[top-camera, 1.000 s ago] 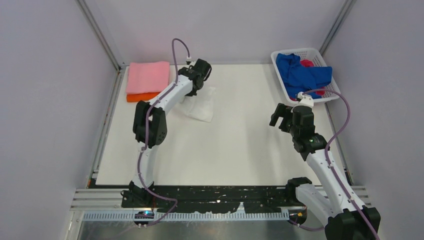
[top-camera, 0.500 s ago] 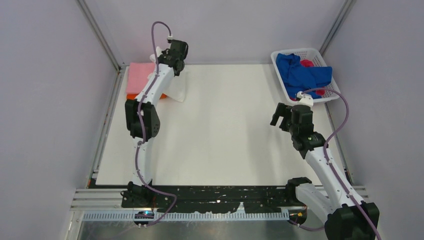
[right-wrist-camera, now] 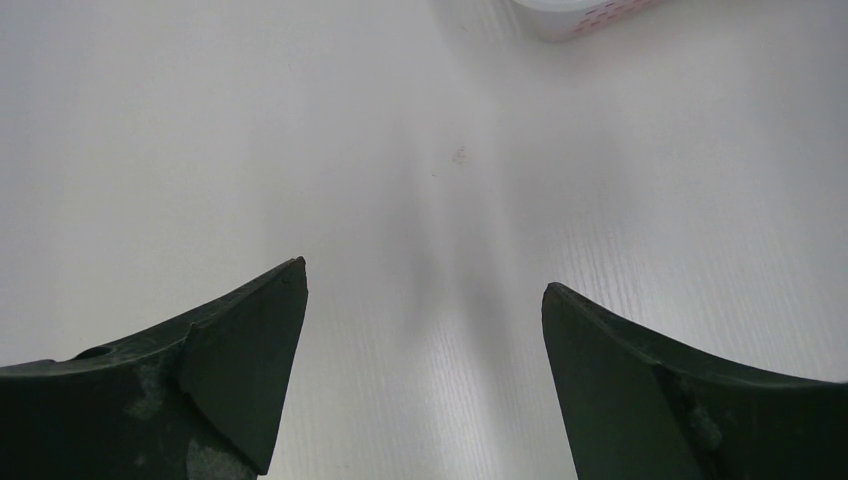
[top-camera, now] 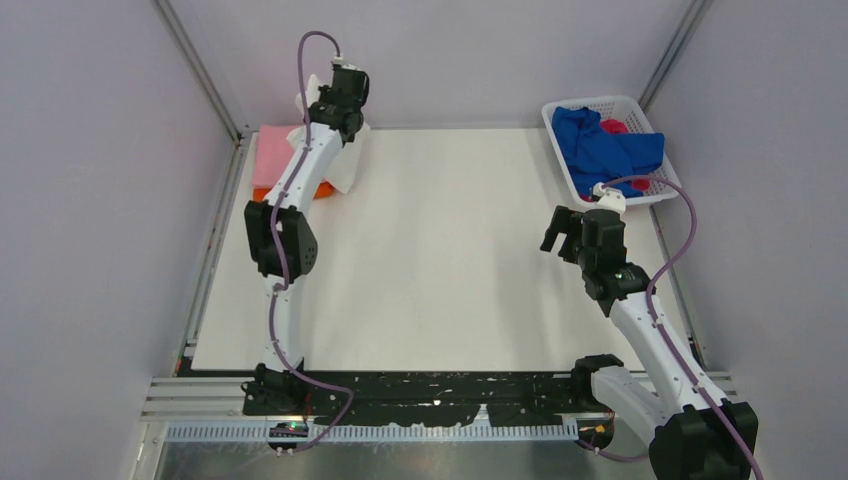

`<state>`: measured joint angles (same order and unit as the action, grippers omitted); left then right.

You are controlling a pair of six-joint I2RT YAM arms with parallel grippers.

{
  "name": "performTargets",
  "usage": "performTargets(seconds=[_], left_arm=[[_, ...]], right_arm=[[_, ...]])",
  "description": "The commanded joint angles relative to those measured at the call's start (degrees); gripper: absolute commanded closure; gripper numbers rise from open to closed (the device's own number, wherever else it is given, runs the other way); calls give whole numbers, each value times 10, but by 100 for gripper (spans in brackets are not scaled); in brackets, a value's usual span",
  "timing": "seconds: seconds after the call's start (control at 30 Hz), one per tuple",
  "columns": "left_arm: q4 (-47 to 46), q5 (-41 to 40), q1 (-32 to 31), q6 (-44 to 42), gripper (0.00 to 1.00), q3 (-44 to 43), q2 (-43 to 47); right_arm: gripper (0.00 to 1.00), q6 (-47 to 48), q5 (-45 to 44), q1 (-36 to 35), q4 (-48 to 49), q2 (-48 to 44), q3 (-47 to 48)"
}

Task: Fold and stack the t-shirts
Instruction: Put the neatly folded tshirt into the corner of the board with the left arm

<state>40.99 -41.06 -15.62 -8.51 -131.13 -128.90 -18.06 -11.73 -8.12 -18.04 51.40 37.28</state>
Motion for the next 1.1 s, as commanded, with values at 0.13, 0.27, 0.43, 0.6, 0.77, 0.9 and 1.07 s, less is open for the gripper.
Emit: performTargets(seconds=[0.13, 0.27, 0.43, 0.6, 0.77, 0.9, 1.07], left_arm=[[-35, 2, 1, -7, 100, -23, 96], [-31, 1, 3, -10, 100, -21, 94], [-29, 3, 15, -7, 100, -12, 85], [-22, 51, 43, 17, 100, -12, 62], [-4, 121, 71, 34, 100, -52, 11], [-10, 145, 93, 34, 100, -63, -18], [-14, 152, 114, 40, 100, -71, -39]], right_arm=[[5, 5, -9, 3, 20, -9, 3], [5, 3, -14, 3, 13, -6, 1], [5, 0, -22, 2, 3, 7, 3], [5, 1, -28, 3, 0, 11, 9], [5, 2, -41, 3, -11, 18, 16], [5, 2, -45, 2, -18, 21, 23], [5, 2, -53, 3, -25, 25, 26]])
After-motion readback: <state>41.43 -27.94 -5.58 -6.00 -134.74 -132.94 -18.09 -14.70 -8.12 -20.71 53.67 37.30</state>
